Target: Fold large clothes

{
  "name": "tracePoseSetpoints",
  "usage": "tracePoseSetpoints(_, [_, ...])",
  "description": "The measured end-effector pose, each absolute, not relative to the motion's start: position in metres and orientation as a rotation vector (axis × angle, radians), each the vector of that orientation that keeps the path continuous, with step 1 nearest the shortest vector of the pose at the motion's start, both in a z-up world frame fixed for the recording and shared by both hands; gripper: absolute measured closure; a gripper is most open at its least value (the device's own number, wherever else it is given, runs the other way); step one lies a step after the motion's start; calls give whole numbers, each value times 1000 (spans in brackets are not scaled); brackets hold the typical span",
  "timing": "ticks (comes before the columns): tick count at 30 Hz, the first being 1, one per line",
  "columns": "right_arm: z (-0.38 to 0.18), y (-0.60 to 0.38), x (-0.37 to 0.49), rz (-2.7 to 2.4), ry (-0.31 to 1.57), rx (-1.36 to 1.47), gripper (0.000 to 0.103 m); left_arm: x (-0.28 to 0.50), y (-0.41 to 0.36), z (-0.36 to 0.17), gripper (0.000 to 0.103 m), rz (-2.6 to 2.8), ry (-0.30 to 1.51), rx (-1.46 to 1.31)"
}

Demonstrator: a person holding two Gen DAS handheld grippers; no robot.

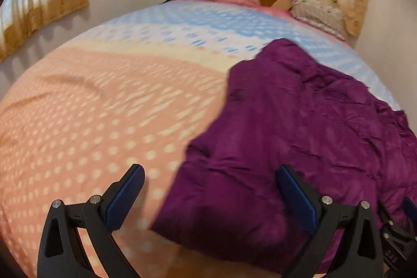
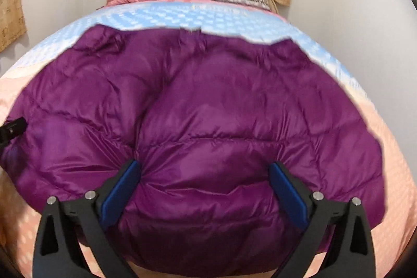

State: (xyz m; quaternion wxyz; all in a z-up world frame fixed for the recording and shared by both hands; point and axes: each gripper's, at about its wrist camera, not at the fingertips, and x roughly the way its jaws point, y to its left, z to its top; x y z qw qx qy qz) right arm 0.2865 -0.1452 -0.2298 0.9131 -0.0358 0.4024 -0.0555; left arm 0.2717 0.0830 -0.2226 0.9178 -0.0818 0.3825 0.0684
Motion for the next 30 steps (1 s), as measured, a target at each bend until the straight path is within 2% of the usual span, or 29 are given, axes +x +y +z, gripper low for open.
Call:
tracePoseSetpoints(1, [-230, -144, 289, -120, 840, -86, 1, 272, 79, -224, 32, 103, 791, -180])
tracePoseSetpoints(3, [-232, -142, 291, -124, 849, -101, 0, 273, 75, -224, 49, 58, 798, -214])
tracePoseSetpoints(4, [-232, -143, 290, -125, 854, -101, 0, 272, 73, -223, 65, 45, 792, -215])
tracePoseSetpoints(7, [-232, -142, 289, -131, 852, -109, 1, 266, 65, -213, 90, 13, 770, -198])
tracePoseSetpoints(10, [-229, -140, 294, -138, 853, -114, 1, 260, 68, -199, 95, -4, 740, -208])
tracePoseSetpoints(26, [-232, -63, 270, -76, 847, -150, 1, 238, 122, -174, 95, 30, 689, -195])
tracePoseSetpoints(29, [-234, -67, 268, -76, 862, -135, 0, 250, 115, -184, 90, 74, 718, -153])
tracePoseSetpoints(30, [-235, -68, 266, -71, 867, -133, 0, 255, 113, -189, 86, 94, 732, -145])
